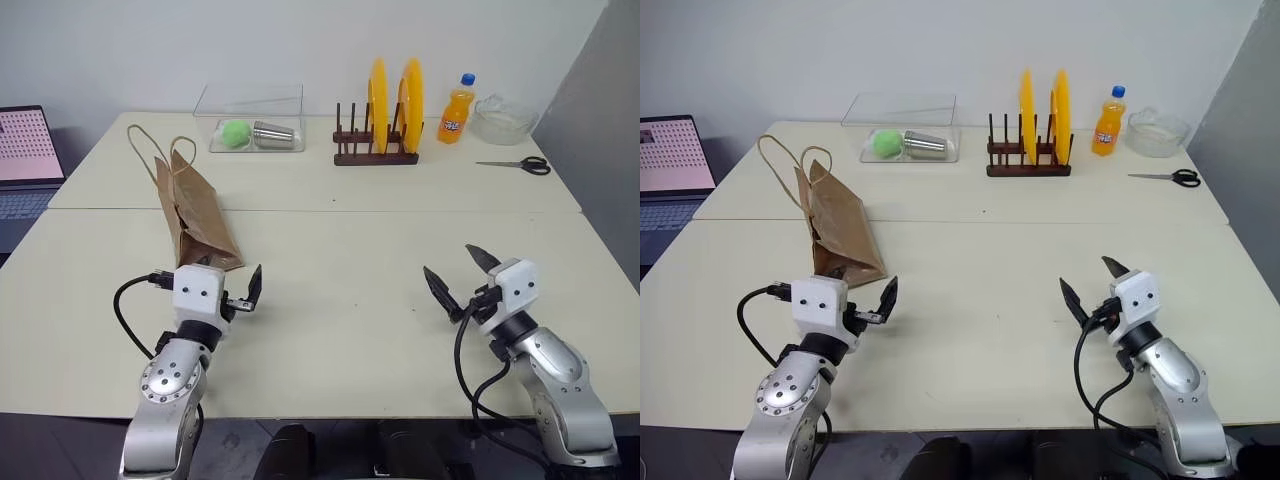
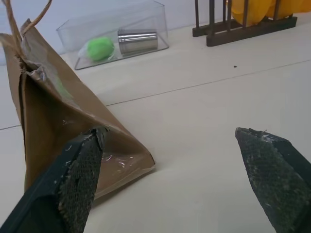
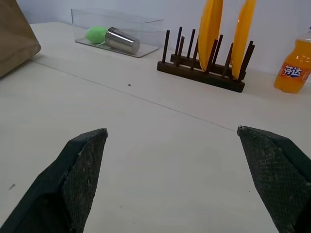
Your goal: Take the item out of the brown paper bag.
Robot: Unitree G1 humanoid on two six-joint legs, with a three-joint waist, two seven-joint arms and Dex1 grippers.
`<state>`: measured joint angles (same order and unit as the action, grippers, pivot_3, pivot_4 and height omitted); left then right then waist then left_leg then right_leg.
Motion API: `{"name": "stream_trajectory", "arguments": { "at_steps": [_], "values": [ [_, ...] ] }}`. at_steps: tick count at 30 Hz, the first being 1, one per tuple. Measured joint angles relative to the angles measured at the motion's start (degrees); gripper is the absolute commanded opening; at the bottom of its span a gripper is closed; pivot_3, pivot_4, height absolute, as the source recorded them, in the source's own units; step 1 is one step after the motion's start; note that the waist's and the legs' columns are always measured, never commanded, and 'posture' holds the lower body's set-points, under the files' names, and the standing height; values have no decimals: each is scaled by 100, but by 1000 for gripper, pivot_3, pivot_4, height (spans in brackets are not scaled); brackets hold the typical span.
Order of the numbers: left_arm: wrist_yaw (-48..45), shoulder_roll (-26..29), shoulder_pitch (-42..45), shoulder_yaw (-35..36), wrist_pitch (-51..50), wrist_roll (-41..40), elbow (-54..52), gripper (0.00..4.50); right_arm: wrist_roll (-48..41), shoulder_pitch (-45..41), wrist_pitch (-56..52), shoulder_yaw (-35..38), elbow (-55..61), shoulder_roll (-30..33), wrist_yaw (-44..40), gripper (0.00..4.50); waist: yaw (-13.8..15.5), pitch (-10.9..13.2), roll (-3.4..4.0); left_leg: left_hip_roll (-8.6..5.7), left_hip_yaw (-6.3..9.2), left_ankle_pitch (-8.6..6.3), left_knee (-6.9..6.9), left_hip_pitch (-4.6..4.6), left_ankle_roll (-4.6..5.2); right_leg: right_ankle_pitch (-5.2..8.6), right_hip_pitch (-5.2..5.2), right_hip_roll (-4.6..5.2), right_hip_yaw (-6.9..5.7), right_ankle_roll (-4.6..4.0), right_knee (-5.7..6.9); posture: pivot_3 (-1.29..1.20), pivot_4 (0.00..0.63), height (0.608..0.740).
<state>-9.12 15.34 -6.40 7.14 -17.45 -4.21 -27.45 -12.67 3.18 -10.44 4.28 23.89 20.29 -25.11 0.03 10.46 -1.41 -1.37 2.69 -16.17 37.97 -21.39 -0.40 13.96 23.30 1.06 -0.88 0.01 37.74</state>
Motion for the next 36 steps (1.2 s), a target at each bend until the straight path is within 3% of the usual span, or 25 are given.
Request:
{"name": "stream_trajectory", "arguments": {
  "at_steps": [11,16,24,29,36],
  "values": [
    [406,-213,62,229,-132,37,-626,4477,-217,-320,-128,-167,3,174,-388,4500,0,0,0,0,0,0,0,0,0,0,0,0,0,1,0,0,150,740],
    [490,-152,744,605,-634,-225,-845,4477,-842,-1121,-976,-230,263,416,-651,4500,-1,1,-1,-1,3,1,4,0,-1,-1,0,-2,-5,1,7,0,150,740],
    [580,247,2184,1267,-2039,-798,-399,4477,-1721,-2418,-2391,-438,521,849,-954,4500,-4,2,-5,-4,6,1,3,-7,-1,-1,1,-1,-6,1,1,0,150,740],
    [523,731,2570,1543,-2590,-935,104,4477,-2012,-2718,-2842,-600,520,1007,-1210,4500,-6,3,-7,-4,9,1,2,-7,-1,-1,4,-1,-8,0,3,0,150,740],
    [187,1355,3066,1514,-2618,-956,911,4477,-2013,-2850,-2891,-719,518,1026,-1340,4500,-6,5,-9,-4,9,2,3,-6,-3,-2,5,1,-7,0,4,0,150,740]
  ]
}}
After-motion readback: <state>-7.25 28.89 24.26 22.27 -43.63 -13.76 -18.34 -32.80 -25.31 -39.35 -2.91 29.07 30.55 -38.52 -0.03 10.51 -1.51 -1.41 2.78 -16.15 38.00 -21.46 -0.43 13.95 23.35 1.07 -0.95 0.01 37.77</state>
